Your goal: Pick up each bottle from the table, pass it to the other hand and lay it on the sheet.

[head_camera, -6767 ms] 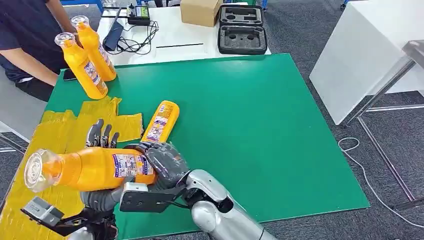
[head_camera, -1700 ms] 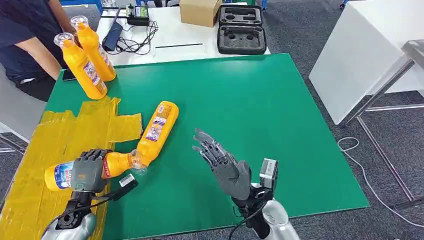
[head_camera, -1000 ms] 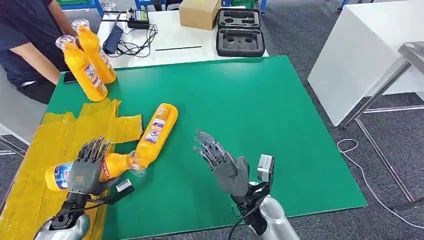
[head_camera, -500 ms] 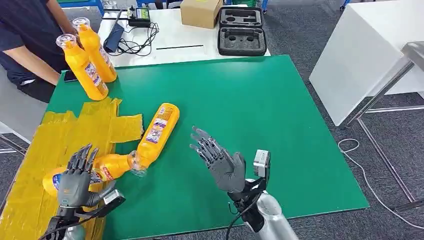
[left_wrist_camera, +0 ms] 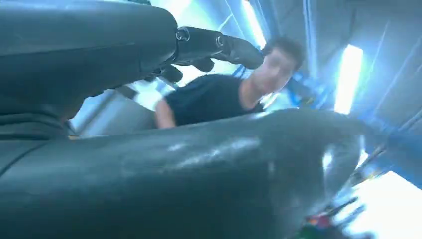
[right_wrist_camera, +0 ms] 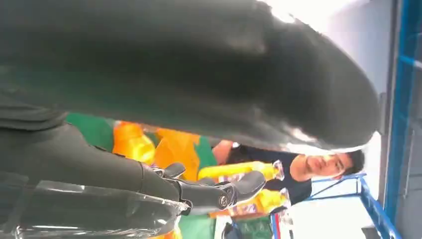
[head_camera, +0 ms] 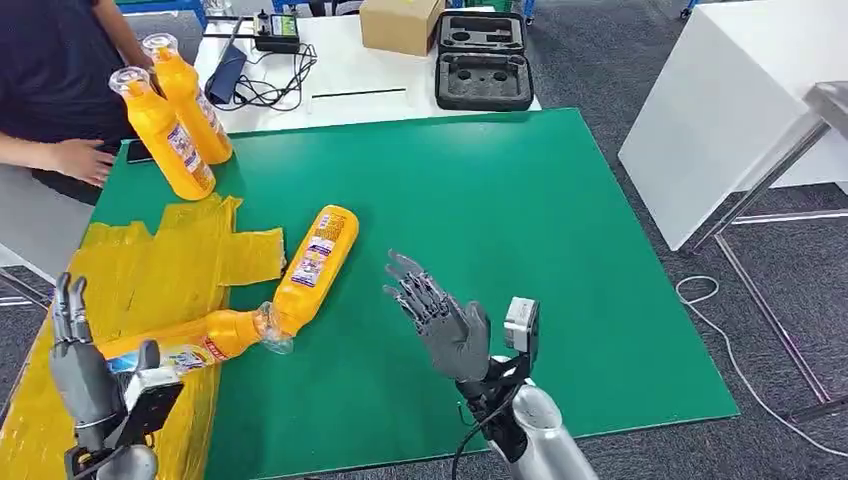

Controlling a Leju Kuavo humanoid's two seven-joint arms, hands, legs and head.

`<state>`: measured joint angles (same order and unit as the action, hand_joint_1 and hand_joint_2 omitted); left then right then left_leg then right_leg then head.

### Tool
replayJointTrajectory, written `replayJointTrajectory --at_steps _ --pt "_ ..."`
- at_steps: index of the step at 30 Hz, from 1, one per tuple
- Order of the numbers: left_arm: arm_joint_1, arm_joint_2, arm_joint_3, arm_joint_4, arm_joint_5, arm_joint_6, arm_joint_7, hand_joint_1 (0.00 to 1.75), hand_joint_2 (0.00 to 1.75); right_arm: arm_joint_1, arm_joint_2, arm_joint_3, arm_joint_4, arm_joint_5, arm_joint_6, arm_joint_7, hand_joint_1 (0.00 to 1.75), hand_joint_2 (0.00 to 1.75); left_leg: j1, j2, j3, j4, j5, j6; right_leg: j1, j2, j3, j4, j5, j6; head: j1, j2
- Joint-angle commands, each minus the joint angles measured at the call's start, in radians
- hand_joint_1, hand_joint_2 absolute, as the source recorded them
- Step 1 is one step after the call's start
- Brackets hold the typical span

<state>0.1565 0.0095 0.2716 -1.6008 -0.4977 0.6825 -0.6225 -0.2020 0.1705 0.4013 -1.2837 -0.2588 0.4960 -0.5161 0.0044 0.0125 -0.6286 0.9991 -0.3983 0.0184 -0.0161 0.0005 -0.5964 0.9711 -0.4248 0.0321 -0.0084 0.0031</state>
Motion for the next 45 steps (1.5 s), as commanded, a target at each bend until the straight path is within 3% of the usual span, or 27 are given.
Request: replayJointTrajectory --at_steps 1,8,15,18,27,34,38,45 --pt "0.002 -0.021 -0.109 -0.232 0.183 -0.053 -0.053 0.00 0.00 -0.209 -0.043 0.002 0.187 0.242 -0.187 0.028 0.00 0.00 0.000 0.000 0.000 0.001 0.000 0.000 0.000 0.000 0.001 0.000 0.000 -0.001 0.000 0.000" --pt "-0.145 0.011 -0.207 -0.083 0.254 -0.132 -0.075 0.00 0.00 -0.339 -0.162 -0.027 0.195 0.473 -0.302 0.104 0.00 0.00 0.000 -0.007 0.001 0.001 0.003 0.002 0.000 -0.007 0.003 0.000 0.001 0.000 0.000 0.000" --pt "-0.098 0.039 -0.244 -0.163 0.355 -0.166 -0.076 0.00 0.00 -0.463 -0.224 0.018 0.306 0.682 -0.364 0.128 0.00 0.00 0.000 -0.001 0.003 0.001 0.002 0.003 -0.001 -0.001 0.004 0.000 0.003 0.002 0.000 0.000" --pt "-0.101 0.066 -0.310 -0.177 0.362 -0.136 -0.076 0.00 0.00 -0.522 -0.251 0.014 0.350 0.736 -0.385 0.089 0.00 0.00 -0.001 -0.002 0.001 0.002 0.002 0.003 -0.001 -0.001 0.002 0.001 0.003 0.002 0.000 0.000" --pt "-0.101 0.066 -0.310 -0.177 0.362 -0.136 -0.076 0.00 0.00 -0.522 -0.251 0.014 0.350 0.736 -0.385 0.089 0.00 0.00 -0.001 -0.003 0.002 0.002 0.002 0.003 0.000 -0.002 0.003 0.000 0.002 0.002 0.000 0.000" --pt "-0.204 0.133 -0.363 -0.155 0.440 -0.204 -0.076 0.00 0.00 -0.435 -0.364 -0.013 0.096 0.794 -0.415 0.165 0.00 0.00 -0.001 -0.007 -0.001 0.002 0.003 0.003 0.000 -0.007 0.001 0.001 0.002 0.003 0.000 0.000" --pt "-0.250 0.171 -0.365 -0.128 0.465 -0.211 -0.076 0.00 0.00 -0.378 -0.402 -0.036 0.017 0.715 -0.373 0.147 0.00 0.00 -0.001 -0.006 -0.001 0.001 0.004 0.003 -0.001 -0.006 0.001 0.000 0.003 0.003 0.000 0.000" --pt "-0.280 0.153 -0.376 -0.104 0.450 -0.208 -0.076 0.00 0.00 -0.331 -0.386 -0.044 -0.027 0.742 -0.408 0.158 0.00 0.00 -0.001 -0.005 0.001 0.001 0.002 0.003 0.000 -0.005 0.003 0.000 0.002 0.002 0.000 0.000"
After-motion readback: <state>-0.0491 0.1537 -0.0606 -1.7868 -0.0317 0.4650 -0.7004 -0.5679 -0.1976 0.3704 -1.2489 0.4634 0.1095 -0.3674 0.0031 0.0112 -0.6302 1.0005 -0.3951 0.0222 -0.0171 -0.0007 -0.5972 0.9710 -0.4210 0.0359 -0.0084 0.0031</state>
